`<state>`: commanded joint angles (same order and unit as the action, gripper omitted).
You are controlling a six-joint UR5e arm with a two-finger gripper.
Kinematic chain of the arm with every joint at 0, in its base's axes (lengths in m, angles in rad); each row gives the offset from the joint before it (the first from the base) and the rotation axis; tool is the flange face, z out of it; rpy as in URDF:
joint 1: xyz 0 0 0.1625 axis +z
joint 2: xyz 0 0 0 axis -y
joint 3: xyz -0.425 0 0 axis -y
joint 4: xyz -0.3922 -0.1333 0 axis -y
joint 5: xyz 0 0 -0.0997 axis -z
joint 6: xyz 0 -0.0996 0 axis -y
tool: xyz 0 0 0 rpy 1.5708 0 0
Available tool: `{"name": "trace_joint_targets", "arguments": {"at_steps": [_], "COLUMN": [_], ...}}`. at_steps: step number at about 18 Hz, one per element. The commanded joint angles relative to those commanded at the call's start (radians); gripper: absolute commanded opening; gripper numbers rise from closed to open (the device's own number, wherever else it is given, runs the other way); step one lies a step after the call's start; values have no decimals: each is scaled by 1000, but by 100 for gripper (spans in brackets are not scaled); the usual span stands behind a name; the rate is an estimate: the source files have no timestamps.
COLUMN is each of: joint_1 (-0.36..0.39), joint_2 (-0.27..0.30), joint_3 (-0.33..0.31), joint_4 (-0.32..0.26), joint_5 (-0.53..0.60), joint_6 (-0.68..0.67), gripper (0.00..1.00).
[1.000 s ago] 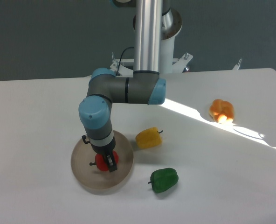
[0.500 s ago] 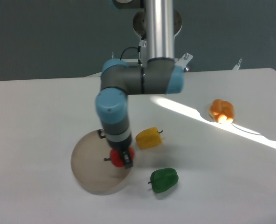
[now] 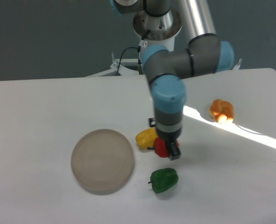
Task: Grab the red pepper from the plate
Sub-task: 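Lift the red pepper off the plate and carry it away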
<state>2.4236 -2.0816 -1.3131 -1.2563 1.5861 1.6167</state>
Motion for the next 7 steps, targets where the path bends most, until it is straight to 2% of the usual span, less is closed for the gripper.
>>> {"name": "trace_joint_targets", "arguments": {"at_steps": [7], "joint_1": [11], "joint_2": [-18], "joint_3": [37], "joint_4": [2], "joint_5": [-6], "joint_6": [11], "gripper": [63]}}
